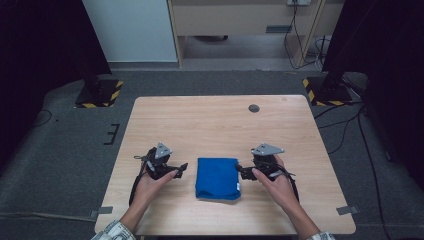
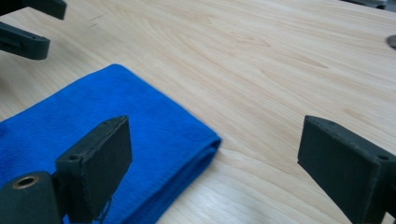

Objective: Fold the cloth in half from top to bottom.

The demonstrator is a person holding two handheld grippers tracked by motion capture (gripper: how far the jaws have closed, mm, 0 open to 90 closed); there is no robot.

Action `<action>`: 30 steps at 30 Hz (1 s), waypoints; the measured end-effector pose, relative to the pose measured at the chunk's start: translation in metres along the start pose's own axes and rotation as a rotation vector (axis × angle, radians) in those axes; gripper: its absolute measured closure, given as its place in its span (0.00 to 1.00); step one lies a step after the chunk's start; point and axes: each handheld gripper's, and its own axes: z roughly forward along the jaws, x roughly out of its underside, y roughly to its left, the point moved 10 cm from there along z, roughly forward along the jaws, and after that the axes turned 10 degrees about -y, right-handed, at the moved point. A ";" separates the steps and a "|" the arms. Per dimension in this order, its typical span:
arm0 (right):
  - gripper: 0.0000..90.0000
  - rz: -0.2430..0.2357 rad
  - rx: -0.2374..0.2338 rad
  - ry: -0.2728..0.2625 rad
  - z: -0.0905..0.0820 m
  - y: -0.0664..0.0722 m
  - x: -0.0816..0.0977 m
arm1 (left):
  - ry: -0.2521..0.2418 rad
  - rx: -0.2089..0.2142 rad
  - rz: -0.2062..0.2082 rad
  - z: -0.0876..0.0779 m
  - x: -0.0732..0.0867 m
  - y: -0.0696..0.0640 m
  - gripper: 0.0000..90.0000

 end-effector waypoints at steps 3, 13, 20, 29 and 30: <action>0.11 0.010 0.020 0.000 -0.005 -0.009 0.000 | -0.001 -0.021 -0.002 -0.002 0.002 0.008 0.09; 0.11 0.030 0.097 -0.021 -0.019 -0.041 -0.002 | -0.005 -0.058 0.024 -0.008 0.004 0.021 0.09; 0.11 0.042 0.162 -0.024 -0.033 -0.070 0.001 | -0.001 -0.074 0.035 -0.009 0.007 0.027 0.09; 0.12 0.071 0.216 -0.005 -0.043 -0.095 0.012 | 0.019 -0.104 0.026 -0.011 0.014 0.043 0.08; 0.12 0.071 0.217 -0.004 -0.043 -0.097 0.013 | 0.027 -0.107 0.026 -0.011 0.016 0.045 0.08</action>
